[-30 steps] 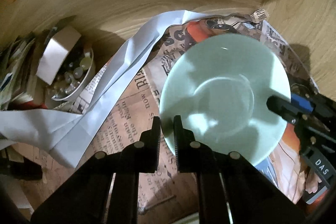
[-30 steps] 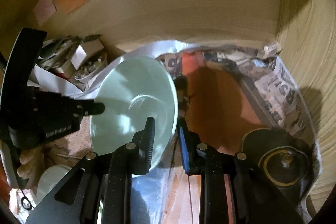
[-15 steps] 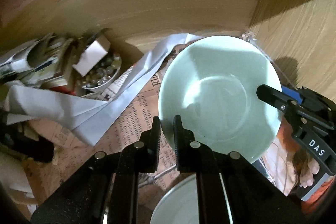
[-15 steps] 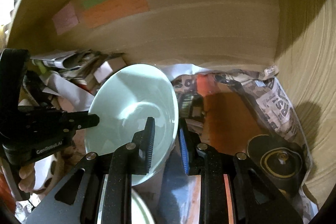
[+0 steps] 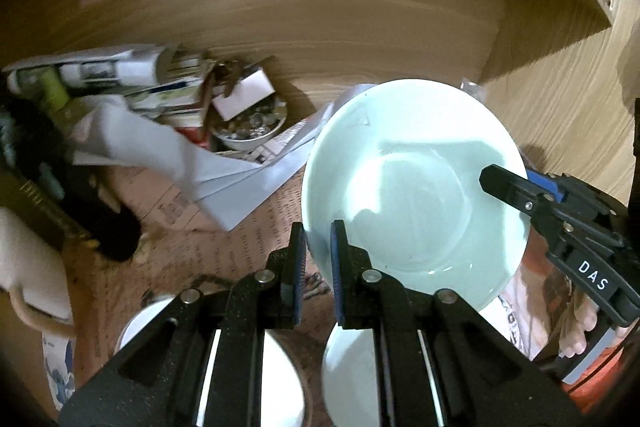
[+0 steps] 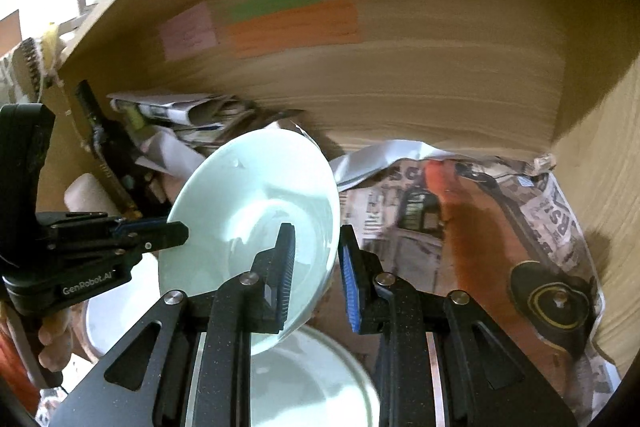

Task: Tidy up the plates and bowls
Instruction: 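Lift the mint green bowl with both tools and carry it over the stack, then lower the mint green bowl into the white bowl on the stack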

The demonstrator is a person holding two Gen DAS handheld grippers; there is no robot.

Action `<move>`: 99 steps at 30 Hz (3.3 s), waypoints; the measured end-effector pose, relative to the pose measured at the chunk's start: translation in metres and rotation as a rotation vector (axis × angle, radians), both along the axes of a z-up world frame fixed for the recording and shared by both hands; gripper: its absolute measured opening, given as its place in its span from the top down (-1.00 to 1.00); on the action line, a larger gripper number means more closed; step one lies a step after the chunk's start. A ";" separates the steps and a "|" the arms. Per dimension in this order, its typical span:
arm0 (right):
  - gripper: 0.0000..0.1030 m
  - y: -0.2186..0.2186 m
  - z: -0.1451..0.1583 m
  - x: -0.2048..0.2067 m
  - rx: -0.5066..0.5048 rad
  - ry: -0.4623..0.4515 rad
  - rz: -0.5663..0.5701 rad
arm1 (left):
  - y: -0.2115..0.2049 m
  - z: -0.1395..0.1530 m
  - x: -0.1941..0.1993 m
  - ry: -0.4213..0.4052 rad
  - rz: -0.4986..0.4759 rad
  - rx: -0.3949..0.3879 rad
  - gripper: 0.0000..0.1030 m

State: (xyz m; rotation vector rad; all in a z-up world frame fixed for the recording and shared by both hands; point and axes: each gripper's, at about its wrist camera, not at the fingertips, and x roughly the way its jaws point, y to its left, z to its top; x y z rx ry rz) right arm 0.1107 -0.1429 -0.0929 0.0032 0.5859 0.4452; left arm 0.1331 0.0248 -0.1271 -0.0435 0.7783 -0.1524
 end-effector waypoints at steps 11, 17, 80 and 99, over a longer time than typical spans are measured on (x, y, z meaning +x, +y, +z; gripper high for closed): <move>0.61 0.042 0.002 -0.022 -0.003 -0.019 0.101 | 0.037 -0.002 -0.044 -0.045 0.095 0.000 0.79; 0.61 0.063 -0.004 -0.029 0.000 -0.006 0.150 | 0.058 -0.008 -0.067 -0.048 0.139 -0.005 0.79; 0.00 0.149 -0.057 -0.056 -0.209 -0.035 0.279 | 0.128 -0.051 -0.130 -0.038 0.295 -0.066 0.19; -0.04 0.129 -0.075 -0.033 -0.112 0.217 0.315 | 0.148 -0.081 -0.129 0.080 0.255 -0.258 -0.27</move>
